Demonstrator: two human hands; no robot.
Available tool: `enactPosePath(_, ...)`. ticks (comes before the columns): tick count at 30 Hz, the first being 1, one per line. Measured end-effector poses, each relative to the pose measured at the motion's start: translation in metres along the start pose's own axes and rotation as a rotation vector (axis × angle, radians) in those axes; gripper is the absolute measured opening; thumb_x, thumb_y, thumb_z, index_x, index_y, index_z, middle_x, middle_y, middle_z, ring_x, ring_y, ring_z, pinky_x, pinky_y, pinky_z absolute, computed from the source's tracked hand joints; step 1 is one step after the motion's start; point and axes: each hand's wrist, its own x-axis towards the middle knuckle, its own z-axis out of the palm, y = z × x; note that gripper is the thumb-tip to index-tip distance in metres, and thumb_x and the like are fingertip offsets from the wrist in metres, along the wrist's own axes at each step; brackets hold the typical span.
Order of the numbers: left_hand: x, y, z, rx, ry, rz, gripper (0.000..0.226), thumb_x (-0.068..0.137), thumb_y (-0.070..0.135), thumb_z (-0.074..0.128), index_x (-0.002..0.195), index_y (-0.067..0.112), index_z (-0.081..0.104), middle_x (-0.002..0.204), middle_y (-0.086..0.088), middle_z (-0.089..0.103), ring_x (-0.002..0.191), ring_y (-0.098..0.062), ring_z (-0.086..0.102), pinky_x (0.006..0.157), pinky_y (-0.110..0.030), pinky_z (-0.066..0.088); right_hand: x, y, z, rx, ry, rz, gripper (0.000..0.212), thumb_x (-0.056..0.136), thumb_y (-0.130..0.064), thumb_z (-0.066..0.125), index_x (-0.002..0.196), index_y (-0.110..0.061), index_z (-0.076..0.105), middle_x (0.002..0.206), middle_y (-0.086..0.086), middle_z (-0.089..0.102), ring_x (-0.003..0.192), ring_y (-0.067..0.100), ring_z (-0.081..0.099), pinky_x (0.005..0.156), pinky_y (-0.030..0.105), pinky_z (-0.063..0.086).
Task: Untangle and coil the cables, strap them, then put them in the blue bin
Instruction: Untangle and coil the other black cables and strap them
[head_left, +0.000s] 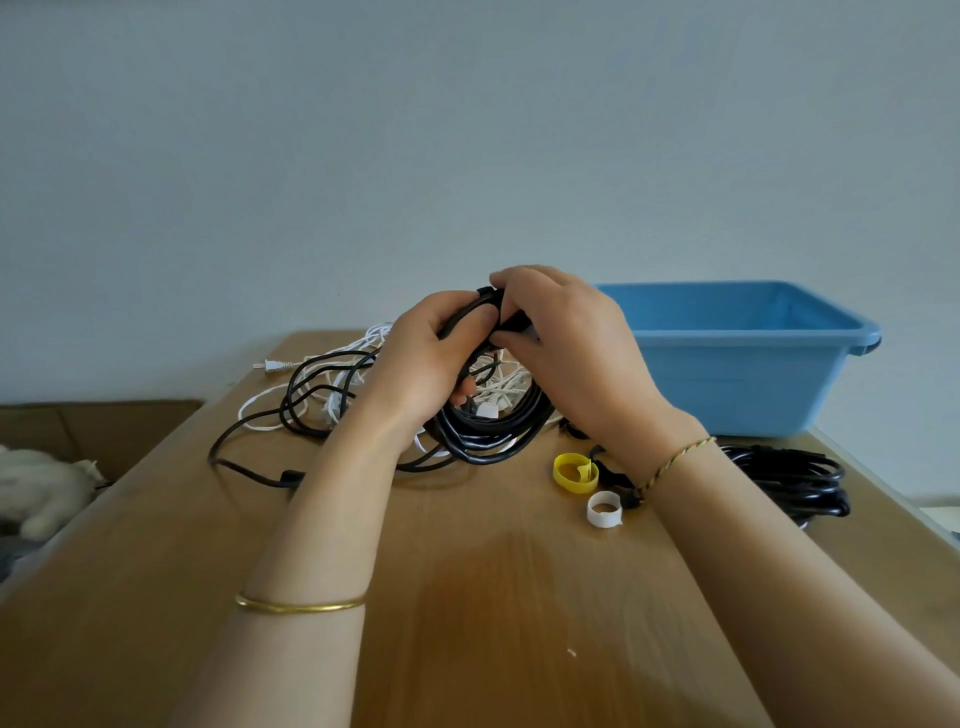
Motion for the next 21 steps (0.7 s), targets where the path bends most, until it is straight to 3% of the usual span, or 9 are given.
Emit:
enactPosePath(9,-0.002,-0.005,-0.001,-0.042,-0.006,-0.025,0.020,0.096,0.024,0.054,0.113,0.026,0.063,0.084,0.004,0.065,0.046,-0.009,0.051,0.046,-0.026,0.043,0.004,0.004,-0.012,0.056,-0.165,0.023,0.016,0.082,-0.013,0.067,0.095,-0.006,0.060,0.116,0.005,0.057,0.096,0.025,0.058,0.081,0.040,0.045)
enactPosePath(15,-0.002,-0.005,-0.006,-0.012,-0.054,-0.021,0.020,0.096,0.023,0.055,0.111,0.032,0.064,0.083,0.008,0.064,0.048,-0.010,0.051,0.045,-0.024,0.044,0.006,0.005,-0.020,-0.081,-0.154,0.048,0.020,0.082,-0.027,0.067,0.096,-0.016,0.058,0.101,-0.002,0.053,0.097,0.017,0.047,0.075,0.035,0.043)
enactPosePath(18,-0.004,-0.006,-0.005,0.023,-0.109,-0.028,0.021,0.096,0.022,0.055,0.106,0.038,0.063,0.082,0.011,0.065,0.049,-0.009,0.051,0.045,-0.022,0.044,0.010,0.005,-0.025,-0.053,-0.187,0.110,0.014,0.080,-0.027,0.067,0.087,-0.022,0.056,0.089,-0.007,0.051,0.087,0.015,0.050,0.071,0.034,0.044)
enactPosePath(21,-0.005,-0.006,-0.005,0.017,-0.149,-0.037,0.024,0.095,0.021,0.055,0.100,0.043,0.063,0.079,0.014,0.066,0.050,-0.009,0.051,0.046,-0.022,0.045,0.012,0.008,-0.028,0.023,-0.223,0.137,0.011,0.079,-0.022,0.067,0.086,-0.018,0.059,0.086,-0.005,0.056,0.084,0.016,0.054,0.076,0.040,0.049)
